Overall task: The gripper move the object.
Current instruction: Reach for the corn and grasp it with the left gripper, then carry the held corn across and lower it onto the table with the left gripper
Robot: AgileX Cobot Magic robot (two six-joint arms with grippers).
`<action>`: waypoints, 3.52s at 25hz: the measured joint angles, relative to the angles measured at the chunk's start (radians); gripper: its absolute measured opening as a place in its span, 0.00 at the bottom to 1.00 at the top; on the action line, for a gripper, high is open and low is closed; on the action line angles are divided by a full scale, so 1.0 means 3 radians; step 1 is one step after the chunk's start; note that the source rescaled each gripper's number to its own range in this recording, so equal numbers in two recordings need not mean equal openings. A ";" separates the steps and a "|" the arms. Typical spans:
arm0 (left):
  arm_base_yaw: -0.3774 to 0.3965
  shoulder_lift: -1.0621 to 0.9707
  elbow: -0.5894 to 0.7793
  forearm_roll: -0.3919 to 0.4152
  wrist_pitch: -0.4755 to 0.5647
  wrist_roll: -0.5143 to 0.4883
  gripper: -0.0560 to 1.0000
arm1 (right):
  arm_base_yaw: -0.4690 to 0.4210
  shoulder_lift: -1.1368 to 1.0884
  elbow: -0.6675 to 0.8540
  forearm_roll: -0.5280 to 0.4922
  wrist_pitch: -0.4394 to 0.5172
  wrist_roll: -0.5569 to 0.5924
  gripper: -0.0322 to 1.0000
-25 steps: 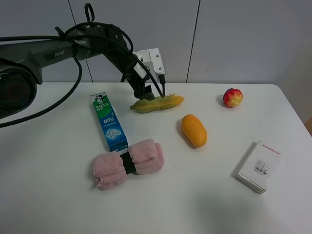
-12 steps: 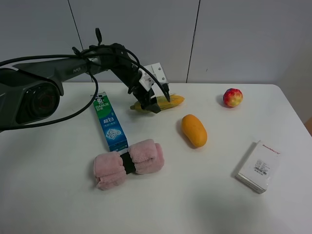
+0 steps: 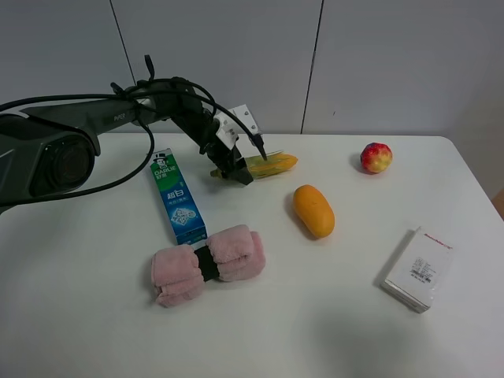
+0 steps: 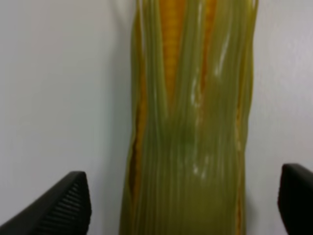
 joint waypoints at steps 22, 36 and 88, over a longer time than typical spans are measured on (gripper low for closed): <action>-0.0011 0.0036 -0.0245 -0.0049 0.0211 -0.0054 0.05 | 0.0000 0.0000 0.0000 0.0000 0.0000 0.0000 1.00; -0.0071 -0.1401 -0.0364 0.1809 0.1252 -0.4240 0.05 | 0.0000 0.0000 0.0000 0.0000 0.0000 0.0000 1.00; 0.0588 -0.2411 0.4966 0.1881 -0.3609 -0.6058 0.96 | 0.0000 0.0000 0.0000 0.0000 0.0000 0.0000 1.00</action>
